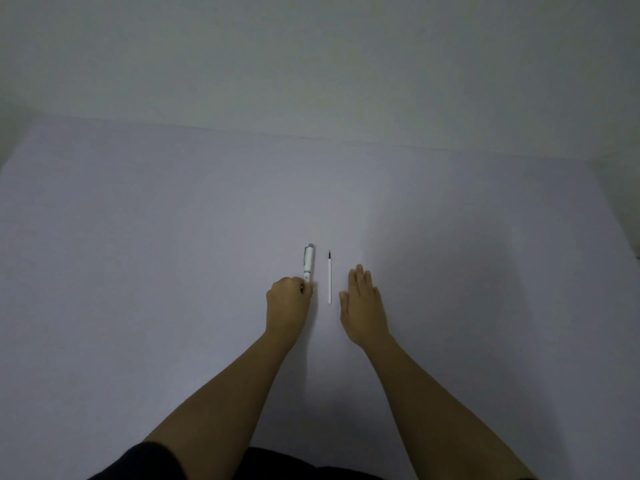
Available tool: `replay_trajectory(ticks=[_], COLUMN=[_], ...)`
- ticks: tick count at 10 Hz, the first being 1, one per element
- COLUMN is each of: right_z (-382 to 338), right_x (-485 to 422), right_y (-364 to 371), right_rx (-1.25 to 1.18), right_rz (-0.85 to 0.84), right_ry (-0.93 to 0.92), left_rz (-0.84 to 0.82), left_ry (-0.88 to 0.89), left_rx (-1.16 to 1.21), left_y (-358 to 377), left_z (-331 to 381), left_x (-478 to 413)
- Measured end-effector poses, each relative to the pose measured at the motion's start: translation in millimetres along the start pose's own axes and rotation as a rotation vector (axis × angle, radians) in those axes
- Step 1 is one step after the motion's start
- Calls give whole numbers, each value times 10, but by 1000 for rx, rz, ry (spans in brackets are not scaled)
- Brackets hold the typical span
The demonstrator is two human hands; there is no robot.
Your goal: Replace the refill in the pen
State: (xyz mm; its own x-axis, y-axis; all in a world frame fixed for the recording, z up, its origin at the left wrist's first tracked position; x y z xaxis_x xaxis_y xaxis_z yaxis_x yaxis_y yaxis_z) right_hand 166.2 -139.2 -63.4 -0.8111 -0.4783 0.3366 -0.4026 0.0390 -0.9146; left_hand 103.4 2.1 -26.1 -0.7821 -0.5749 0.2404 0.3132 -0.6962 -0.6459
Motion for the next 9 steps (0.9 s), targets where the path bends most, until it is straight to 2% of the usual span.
replay_trajectory(ticks=[4,7,9], right_z=[50,48,-19], right_x=[10,-7,-19], right_y=[179,156,-112], right_rx=[67,62,51], right_rz=[150,104,133], right_ry=[-1,-6,-72], left_rz=[28,9,-23], left_ry=[18,24,43], left_rx=[-91,-98,-130], left_y=[104,100,-34], left_z=[-39,13,104], left_x=[-3,25,-32])
Point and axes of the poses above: each hand's wrist, its own x-axis away from the middle knuckle, its own y-axis out of the palm, z = x × y, the point moved 6 cm from there along -x, towards the middle knuckle, and after that the axes turned 10 degrees about x, right-handed, at the moved point
